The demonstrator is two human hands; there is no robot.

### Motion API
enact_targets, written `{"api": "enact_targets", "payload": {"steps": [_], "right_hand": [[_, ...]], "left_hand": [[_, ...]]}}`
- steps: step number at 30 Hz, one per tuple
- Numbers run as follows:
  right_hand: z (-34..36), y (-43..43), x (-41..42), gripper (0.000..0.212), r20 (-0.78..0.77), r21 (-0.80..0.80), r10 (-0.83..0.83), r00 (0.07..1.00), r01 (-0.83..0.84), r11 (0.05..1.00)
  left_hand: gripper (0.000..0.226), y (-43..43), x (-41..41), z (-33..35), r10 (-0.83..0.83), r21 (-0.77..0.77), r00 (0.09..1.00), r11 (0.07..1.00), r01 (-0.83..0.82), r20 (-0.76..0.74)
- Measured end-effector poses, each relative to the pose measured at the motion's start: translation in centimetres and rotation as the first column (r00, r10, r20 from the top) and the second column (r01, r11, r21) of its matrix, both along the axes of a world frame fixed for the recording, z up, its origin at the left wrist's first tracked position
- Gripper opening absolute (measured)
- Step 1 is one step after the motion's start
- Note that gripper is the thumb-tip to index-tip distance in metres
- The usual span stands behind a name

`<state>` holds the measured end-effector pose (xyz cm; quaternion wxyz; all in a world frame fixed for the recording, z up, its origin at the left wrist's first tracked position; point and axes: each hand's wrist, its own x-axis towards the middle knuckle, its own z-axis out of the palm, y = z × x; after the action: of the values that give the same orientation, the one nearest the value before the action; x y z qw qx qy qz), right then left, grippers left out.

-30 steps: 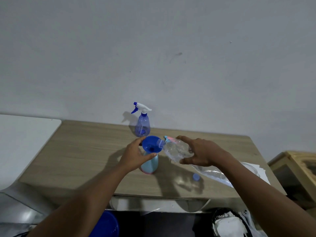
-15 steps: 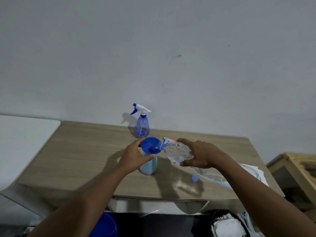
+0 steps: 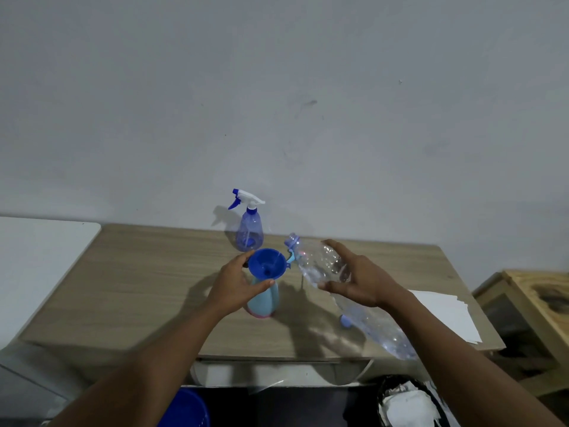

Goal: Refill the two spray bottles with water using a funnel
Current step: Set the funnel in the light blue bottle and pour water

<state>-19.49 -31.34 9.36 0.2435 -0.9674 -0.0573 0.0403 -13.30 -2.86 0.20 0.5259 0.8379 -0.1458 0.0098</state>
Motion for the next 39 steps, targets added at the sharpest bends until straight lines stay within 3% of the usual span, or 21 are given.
{"api": "enact_targets", "payload": {"steps": [4, 8, 13, 20, 28, 31, 33, 34, 36, 39], "right_hand": [[-0.8, -1.6, -0.7, 0.086, 0.163, 0.320, -0.160, 0.974, 0.101, 0.942], [-1.0, -3.8, -1.4, 0.086, 0.277, 0.557, -0.430, 0.859, 0.221, 0.800], [-2.5, -5.9, -1.8, 0.086, 0.262, 0.583, -0.602, 0.754, 0.374, 0.722], [-5.2, -6.7, -1.7, 0.085, 0.171, 0.675, -0.731, 0.661, 0.462, 0.576], [-5.8, -6.5, -2.3, 0.097, 0.142, 0.653, -0.742, 0.656, 0.501, 0.568], [-6.1, -5.0, -3.3, 0.100, 0.181, 0.683, -0.838, 0.515, 0.548, 0.484], [-7.0, -2.9, -4.2, 0.071, 0.265, 0.710, -0.862, 0.433, 0.517, 0.478], [-7.4, -1.6, -4.5, 0.051, 0.307, 0.707, -0.836, 0.454, 0.479, 0.520], [-8.1, 0.6, -4.4, 0.018, 0.337, 0.667, -0.736, 0.587, 0.403, 0.626], [-8.2, 3.2, -2.6, 0.011, 0.183, 0.615, -0.594, 0.783, 0.380, 0.690]], "left_hand": [[0.063, -0.1, -0.1, 0.1, -0.003, -0.005, 1.000, 1.000, 0.003, -0.003], [0.067, -0.1, 0.1, -0.2, -0.003, 0.002, 1.000, 1.000, 0.003, -0.006], [0.079, 0.0, 0.2, -0.5, 0.017, 0.017, 1.000, 1.000, -0.017, -0.016], [0.074, -0.2, 0.0, -0.3, 0.021, 0.004, 1.000, 1.000, -0.020, -0.023], [0.074, -0.2, 0.0, -0.7, 0.026, -0.006, 0.999, 1.000, -0.026, -0.035], [0.074, -0.2, 0.0, -0.7, 0.032, -0.011, 0.999, 0.999, -0.033, -0.042], [0.075, -0.2, 0.1, -0.7, 0.034, -0.014, 0.998, 0.999, -0.035, -0.047], [0.075, -0.2, 0.1, -0.7, 0.034, -0.016, 0.998, 0.999, -0.034, -0.048], [0.074, -0.2, 0.1, -0.7, 0.032, -0.019, 0.998, 0.999, -0.033, -0.049], [0.072, -0.2, 0.1, -0.6, 0.032, -0.016, 0.998, 0.999, -0.033, -0.044]]}}
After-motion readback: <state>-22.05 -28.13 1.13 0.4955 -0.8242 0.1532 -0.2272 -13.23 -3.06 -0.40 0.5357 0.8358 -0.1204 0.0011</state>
